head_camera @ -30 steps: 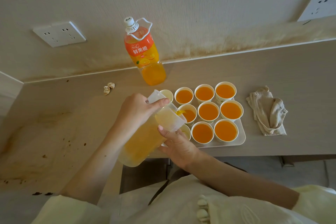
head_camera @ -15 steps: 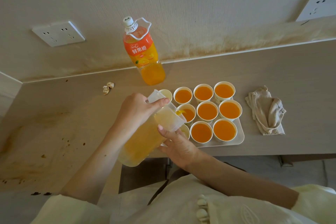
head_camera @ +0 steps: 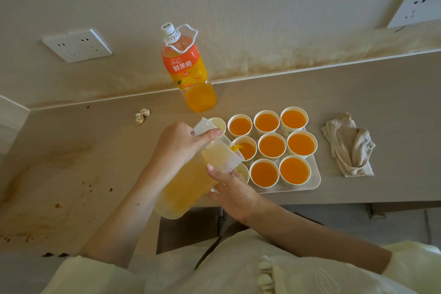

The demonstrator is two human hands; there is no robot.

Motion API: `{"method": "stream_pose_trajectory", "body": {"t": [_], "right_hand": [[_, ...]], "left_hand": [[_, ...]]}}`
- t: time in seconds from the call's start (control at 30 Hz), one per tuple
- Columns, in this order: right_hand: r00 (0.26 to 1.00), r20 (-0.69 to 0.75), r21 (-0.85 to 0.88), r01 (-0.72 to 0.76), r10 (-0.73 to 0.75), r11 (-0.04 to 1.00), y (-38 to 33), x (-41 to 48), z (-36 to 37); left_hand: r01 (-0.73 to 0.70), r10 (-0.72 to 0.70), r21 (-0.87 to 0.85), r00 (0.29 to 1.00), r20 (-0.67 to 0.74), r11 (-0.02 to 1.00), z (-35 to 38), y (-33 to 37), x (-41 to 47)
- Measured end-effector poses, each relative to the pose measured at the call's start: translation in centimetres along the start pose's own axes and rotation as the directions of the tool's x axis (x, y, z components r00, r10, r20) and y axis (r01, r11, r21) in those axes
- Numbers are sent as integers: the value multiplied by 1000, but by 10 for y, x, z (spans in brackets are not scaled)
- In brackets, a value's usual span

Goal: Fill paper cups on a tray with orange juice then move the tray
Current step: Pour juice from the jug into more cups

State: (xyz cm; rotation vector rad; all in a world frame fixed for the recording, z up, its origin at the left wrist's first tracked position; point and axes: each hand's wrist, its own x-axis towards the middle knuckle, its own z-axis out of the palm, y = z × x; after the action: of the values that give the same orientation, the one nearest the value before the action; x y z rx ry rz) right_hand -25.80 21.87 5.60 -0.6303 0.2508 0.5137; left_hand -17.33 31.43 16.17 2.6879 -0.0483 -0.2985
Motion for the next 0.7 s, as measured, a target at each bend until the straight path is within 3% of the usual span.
{"method": "stream_pose_trajectory", "body": {"t": [0.7], "right_hand": [[1000, -1, -10, 8, -8, 1000, 1, -1, 3]], "left_hand": [[-1, 1, 8, 1000, 3, 1000, -1, -1, -2]]}}
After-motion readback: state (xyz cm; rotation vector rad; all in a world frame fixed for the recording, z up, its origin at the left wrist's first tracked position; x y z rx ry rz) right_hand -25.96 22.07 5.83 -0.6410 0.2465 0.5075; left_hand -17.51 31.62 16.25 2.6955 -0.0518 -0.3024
